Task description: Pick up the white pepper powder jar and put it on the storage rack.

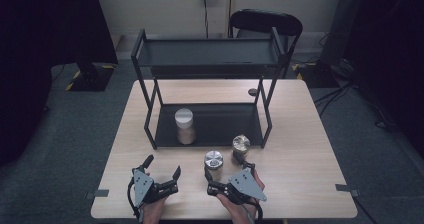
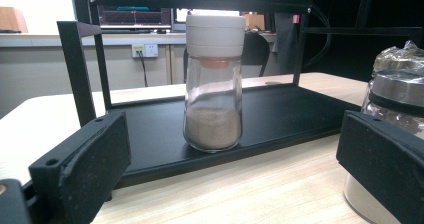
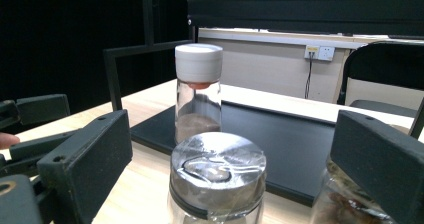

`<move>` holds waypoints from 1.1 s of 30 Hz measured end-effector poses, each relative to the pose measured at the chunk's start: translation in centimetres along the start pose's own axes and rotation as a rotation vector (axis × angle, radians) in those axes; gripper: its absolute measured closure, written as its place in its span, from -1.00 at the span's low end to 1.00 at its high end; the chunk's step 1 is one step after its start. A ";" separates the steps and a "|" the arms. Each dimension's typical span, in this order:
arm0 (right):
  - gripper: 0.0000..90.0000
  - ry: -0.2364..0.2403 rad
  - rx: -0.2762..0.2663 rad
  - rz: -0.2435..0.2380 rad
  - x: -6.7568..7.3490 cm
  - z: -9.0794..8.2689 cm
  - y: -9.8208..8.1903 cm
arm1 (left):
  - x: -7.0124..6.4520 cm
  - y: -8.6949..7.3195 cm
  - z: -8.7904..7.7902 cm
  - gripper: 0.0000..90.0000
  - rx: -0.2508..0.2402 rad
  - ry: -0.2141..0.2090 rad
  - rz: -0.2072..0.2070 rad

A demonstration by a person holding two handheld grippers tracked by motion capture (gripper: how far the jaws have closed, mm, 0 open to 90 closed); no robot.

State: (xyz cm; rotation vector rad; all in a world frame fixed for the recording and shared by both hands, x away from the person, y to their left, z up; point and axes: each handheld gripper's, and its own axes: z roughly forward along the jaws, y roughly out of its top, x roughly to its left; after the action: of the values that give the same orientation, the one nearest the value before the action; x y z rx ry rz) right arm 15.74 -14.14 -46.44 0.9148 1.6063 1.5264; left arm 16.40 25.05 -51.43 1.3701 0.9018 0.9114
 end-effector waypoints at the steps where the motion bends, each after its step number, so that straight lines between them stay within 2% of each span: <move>1: -0.95 0.002 0.002 0.003 0.0 0.1 -0.1 | 0.0 0.0 0.0 -1.00 0.000 0.000 0.000; 5: -0.95 0.007 0.020 0.018 0.0 0.3 -0.2 | 0.0 0.0 0.0 -1.00 0.000 0.000 -0.001; 17: -0.94 0.023 0.067 0.021 0.2 0.9 -0.6 | 0.1 0.0 0.0 -1.00 0.000 -0.003 -0.001; 25: -0.92 0.026 0.116 0.020 0.2 1.3 -0.4 | 0.1 0.0 0.0 -1.00 -0.002 -0.004 0.000; 33: -0.76 0.025 0.186 0.026 0.1 2.2 -0.2 | 0.1 0.0 0.0 -1.00 -0.002 -0.005 0.001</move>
State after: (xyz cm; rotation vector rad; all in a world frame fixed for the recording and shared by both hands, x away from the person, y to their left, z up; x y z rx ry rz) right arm 17.65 -13.04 -46.75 1.0242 1.7834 1.4288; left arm 16.40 25.11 -51.46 1.3708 0.8963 0.9088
